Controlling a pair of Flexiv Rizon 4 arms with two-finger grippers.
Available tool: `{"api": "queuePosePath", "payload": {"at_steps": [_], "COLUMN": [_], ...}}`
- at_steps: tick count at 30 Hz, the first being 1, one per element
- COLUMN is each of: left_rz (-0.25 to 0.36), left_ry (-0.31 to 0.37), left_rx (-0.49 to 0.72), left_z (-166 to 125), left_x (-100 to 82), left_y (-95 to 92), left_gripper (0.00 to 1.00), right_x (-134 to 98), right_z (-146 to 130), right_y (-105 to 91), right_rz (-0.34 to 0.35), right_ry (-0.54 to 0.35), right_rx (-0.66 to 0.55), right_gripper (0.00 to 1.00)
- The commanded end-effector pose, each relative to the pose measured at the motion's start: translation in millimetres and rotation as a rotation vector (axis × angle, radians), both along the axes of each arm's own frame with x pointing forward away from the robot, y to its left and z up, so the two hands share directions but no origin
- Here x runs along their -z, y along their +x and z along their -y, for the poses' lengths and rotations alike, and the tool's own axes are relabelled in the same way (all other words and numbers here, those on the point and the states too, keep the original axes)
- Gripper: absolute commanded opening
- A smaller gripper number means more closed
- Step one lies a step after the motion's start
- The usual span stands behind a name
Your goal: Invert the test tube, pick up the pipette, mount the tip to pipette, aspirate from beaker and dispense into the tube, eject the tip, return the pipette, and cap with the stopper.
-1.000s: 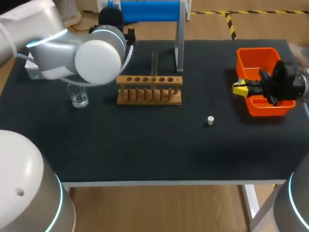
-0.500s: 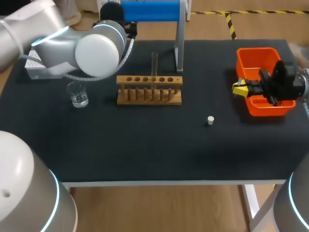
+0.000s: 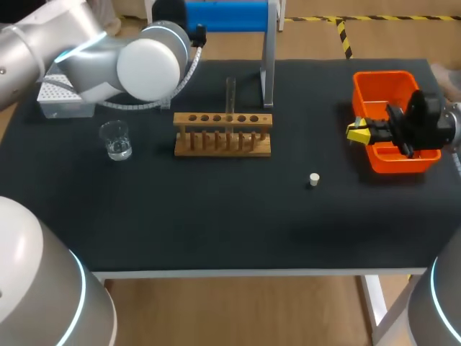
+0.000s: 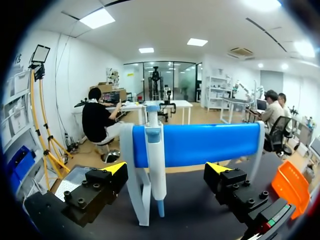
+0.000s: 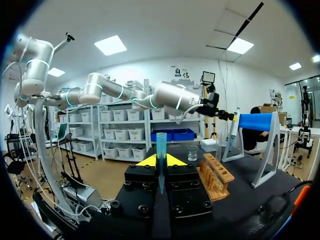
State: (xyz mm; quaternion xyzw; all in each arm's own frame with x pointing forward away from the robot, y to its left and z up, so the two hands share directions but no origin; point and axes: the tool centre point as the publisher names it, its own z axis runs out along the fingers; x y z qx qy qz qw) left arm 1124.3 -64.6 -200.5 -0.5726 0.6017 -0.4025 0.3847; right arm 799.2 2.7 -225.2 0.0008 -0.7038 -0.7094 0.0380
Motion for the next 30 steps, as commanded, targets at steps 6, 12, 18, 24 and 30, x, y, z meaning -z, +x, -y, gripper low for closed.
{"api": "queuePosePath", "payload": {"at_steps": [6, 12, 18, 24, 30], "left_rz": [-0.013, -0.020, -0.024, -0.027, -0.020], "left_ry": [-0.006, -0.007, -0.011, -0.016, -0.019], "left_rx": [0.002, 0.005, 0.003, -0.003, -0.003], "left_z": [0, 2, 2, 0, -1], "left_x": [1.7, 3.6, 6.5, 9.1, 9.1], "left_y": [16.2, 21.3, 25.1, 28.2, 31.9], "left_gripper": [0.74, 0.73, 0.71, 0.73, 0.73], "right_x": [0, 0, 0, 0, 0], "right_z": [0, 0, 0, 0, 0], "right_y": [-0.7, -0.7, -0.7, -0.7, -0.7], "right_rz": [0.001, 0.001, 0.001, 0.001, 0.001], "right_ry": [-0.002, -0.002, -0.002, -0.002, -0.002], "right_rx": [0.001, 0.001, 0.001, 0.001, 0.001], "right_gripper": [0.00, 0.00, 0.00, 0.00, 0.00]}}
